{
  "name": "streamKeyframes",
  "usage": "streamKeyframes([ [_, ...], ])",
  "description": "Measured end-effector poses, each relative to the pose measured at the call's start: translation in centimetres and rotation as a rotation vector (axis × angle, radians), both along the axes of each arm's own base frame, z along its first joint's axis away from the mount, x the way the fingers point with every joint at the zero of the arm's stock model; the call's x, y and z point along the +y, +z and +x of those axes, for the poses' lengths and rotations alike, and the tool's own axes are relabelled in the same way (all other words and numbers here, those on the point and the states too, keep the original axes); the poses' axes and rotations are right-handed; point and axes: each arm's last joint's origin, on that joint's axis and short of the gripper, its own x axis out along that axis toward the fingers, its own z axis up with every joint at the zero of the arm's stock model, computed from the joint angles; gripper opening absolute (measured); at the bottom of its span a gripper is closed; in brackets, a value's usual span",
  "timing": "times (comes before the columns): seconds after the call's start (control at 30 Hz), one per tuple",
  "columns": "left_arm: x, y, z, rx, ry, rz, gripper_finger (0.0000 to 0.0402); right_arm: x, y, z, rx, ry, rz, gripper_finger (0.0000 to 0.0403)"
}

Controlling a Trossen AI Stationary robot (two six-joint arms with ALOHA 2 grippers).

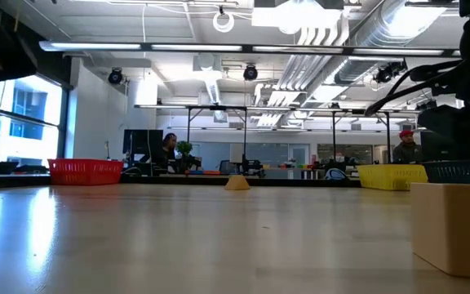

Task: Sort & place blocks by color
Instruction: Put the green block into the yellow bin

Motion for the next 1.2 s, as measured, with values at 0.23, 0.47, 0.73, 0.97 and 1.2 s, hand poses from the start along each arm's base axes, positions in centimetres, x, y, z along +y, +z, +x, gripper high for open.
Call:
streamKeyframes([
  [0.23,-0.7,-0.2,-0.3,-0.028,0.005,0.046,0.0175,0.2,1.2,0.9,-0.058,0.049,-0.062,0.0219],
  [0.47,-1.1,-1.6,-0.2,0.005,-0.010,0.136,0.0175,0.6,2.7,1.9,-0.086,0.123,-0.093,0.0208],
  [0.73,-1.5,-3.9,0.3,0.079,-0.016,0.191,0.0175,0.7,3.2,2.3,-0.112,0.160,-0.125,0.0208],
  [0.97,-1.6,-4.6,0.6,0.081,-0.010,0.207,0.0175,0.7,3.2,2.3,-0.111,0.160,-0.125,0.0208],
  [1.2,-1.5,-5.1,0.8,0.094,0.001,0.225,0.0175,0.7,3.1,2.3,-0.111,0.159,-0.123,0.0208],
])
